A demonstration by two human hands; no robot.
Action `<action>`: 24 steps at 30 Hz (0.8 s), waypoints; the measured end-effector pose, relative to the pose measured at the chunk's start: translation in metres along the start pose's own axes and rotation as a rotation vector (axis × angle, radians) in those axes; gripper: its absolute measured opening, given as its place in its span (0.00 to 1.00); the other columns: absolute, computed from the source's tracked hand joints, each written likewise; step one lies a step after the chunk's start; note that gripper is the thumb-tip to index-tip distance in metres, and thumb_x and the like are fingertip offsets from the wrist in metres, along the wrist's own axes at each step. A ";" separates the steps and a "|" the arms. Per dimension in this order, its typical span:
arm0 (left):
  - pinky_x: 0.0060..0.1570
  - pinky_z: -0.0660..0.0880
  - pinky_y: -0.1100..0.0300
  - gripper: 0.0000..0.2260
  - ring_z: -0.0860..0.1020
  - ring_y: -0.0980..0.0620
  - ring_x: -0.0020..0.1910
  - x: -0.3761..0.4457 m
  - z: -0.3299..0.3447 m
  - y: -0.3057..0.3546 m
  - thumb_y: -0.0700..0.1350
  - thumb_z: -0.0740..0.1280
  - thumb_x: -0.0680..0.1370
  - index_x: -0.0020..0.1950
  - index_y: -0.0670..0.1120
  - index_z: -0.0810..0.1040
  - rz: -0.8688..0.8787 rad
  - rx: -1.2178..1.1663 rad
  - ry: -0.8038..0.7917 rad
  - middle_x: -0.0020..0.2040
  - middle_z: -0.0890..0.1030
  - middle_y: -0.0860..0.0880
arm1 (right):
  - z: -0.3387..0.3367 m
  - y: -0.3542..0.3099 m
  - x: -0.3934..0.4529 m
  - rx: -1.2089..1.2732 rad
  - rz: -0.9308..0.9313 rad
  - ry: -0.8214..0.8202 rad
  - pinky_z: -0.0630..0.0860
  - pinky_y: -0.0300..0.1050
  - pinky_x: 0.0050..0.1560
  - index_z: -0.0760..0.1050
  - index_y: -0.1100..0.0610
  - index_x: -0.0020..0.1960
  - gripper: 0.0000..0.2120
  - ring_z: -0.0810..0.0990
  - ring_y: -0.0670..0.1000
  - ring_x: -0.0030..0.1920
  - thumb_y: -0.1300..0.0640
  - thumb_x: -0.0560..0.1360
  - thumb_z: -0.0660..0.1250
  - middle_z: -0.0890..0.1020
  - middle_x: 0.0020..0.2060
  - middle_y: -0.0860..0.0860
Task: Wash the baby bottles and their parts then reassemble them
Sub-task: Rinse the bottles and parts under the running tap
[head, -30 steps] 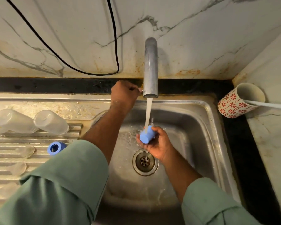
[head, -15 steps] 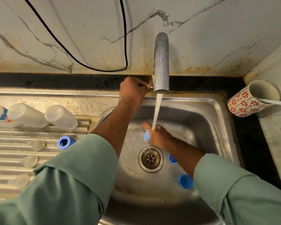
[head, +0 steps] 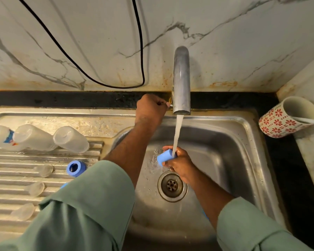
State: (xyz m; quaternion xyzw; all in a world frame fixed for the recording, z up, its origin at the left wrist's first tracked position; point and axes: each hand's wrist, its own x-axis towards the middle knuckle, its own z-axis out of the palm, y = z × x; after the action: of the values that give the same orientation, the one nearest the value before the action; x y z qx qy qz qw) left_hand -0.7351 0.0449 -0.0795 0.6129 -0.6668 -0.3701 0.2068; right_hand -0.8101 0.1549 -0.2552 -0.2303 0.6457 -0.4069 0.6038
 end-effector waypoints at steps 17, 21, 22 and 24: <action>0.31 0.65 0.66 0.12 0.71 0.59 0.33 0.007 0.007 -0.008 0.42 0.69 0.79 0.37 0.49 0.72 -0.021 -0.008 -0.022 0.34 0.74 0.53 | -0.006 0.017 0.000 -0.577 -0.161 0.255 0.75 0.46 0.47 0.72 0.48 0.40 0.17 0.73 0.48 0.44 0.47 0.63 0.80 0.74 0.41 0.45; 0.48 0.74 0.56 0.04 0.76 0.49 0.46 0.009 0.010 -0.007 0.43 0.68 0.79 0.53 0.45 0.77 -0.015 0.007 -0.036 0.49 0.78 0.46 | -0.009 0.030 0.005 -0.468 -0.154 0.188 0.77 0.56 0.59 0.77 0.42 0.51 0.19 0.77 0.54 0.58 0.59 0.67 0.78 0.77 0.57 0.49; 0.52 0.74 0.56 0.08 0.75 0.49 0.49 0.009 0.010 -0.006 0.43 0.69 0.79 0.57 0.43 0.77 -0.018 0.007 -0.042 0.51 0.77 0.46 | -0.010 0.032 0.004 -0.376 -0.178 0.186 0.78 0.56 0.59 0.77 0.42 0.50 0.20 0.78 0.55 0.57 0.62 0.66 0.77 0.78 0.57 0.51; 0.55 0.73 0.56 0.13 0.73 0.50 0.50 0.008 0.010 -0.003 0.43 0.69 0.79 0.62 0.40 0.76 -0.033 0.002 -0.049 0.51 0.75 0.47 | -0.014 0.030 -0.002 -0.189 -0.181 0.186 0.81 0.50 0.50 0.80 0.49 0.52 0.20 0.81 0.54 0.49 0.65 0.65 0.79 0.80 0.52 0.55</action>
State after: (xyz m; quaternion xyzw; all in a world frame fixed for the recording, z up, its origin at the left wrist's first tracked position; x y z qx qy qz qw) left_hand -0.7421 0.0398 -0.0897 0.6146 -0.6619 -0.3878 0.1839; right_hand -0.8179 0.1768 -0.2786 -0.3046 0.7106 -0.4169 0.4780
